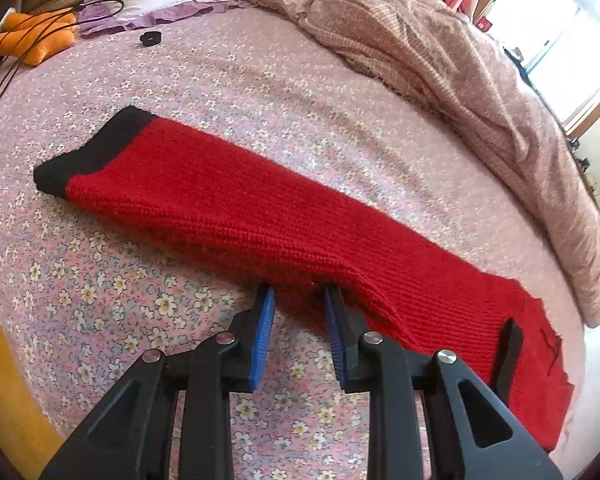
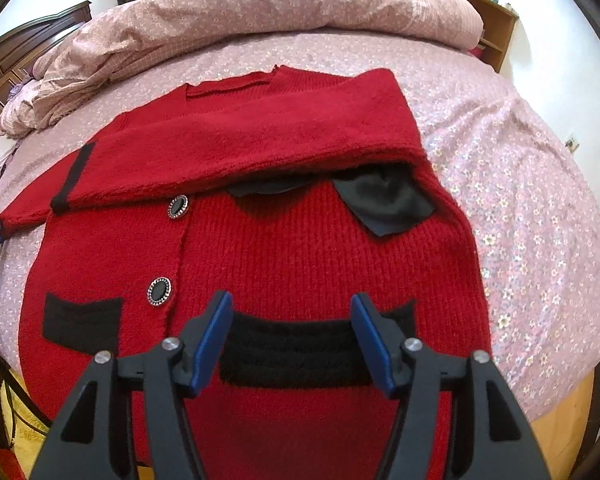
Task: Fold small clothes
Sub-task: 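Lower the open left tool onto the middle of the other sleeve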
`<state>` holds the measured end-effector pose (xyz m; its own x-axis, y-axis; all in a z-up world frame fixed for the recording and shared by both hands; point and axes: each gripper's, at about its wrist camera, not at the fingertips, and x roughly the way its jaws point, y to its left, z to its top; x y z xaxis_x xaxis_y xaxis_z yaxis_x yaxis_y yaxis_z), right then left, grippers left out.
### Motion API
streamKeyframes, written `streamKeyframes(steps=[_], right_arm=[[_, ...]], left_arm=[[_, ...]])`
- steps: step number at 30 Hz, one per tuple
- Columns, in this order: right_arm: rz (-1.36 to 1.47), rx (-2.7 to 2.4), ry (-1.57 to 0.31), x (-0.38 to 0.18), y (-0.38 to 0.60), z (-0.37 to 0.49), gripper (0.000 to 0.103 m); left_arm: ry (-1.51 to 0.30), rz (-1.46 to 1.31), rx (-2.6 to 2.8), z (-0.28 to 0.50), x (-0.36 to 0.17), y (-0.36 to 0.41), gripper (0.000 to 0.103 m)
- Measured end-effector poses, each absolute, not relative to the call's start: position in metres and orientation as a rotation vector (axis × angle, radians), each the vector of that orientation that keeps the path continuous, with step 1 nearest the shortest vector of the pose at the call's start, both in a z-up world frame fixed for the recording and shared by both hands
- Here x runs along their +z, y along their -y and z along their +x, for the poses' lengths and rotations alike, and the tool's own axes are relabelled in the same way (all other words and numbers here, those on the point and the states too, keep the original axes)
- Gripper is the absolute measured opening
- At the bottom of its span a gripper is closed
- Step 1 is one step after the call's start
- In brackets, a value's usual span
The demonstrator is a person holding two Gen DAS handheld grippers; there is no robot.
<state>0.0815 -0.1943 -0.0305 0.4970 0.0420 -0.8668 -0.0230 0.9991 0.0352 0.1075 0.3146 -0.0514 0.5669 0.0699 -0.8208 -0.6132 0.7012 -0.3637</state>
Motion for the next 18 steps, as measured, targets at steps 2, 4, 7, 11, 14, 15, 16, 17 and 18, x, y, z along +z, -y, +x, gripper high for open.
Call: streamKeyframes(steps=[2,4,7,11,14,15,16,17,18], right_arm=[[0.023,0.044,-1.051,-0.031,0.194,0.082,0.065],[0.025,0.047,-1.052,-0.032,0.194,0.082,0.065],[0.028,0.058,-1.045,-0.031,0.194,0.082,0.064],[0.037,0.063,-1.045,-0.034,0.195,0.082,0.065],[0.044,0.065,-1.051,-0.038,0.195,0.08,0.065],[0.043,0.067,-1.056,-0.039,0.195,0.079,0.065],[0.041,0.068,-1.058,-0.04,0.195,0.079,0.065],[0.038,0.068,-1.059,-0.04,0.195,0.079,0.065],[0.036,0.068,-1.059,-0.04,0.195,0.08,0.065]], left_arm=[[-0.874,-0.713,0.424,0.105,-0.051,-0.315,0.019],[-0.856,-0.741,0.409,0.103,-0.049,-0.316,0.019],[-0.842,-0.775,0.404,0.1,-0.049,-0.316,0.019],[-0.821,-0.906,0.343,0.1,-0.06,-0.326,0.019],[-0.811,-0.974,0.33,0.102,-0.07,-0.334,0.019],[-0.799,-1.001,0.324,0.102,-0.072,-0.336,0.019],[-0.789,-1.014,0.322,0.102,-0.073,-0.335,0.019],[-0.779,-1.026,0.318,0.101,-0.073,-0.335,0.019],[-0.78,-1.033,0.316,0.1,-0.073,-0.335,0.019]])
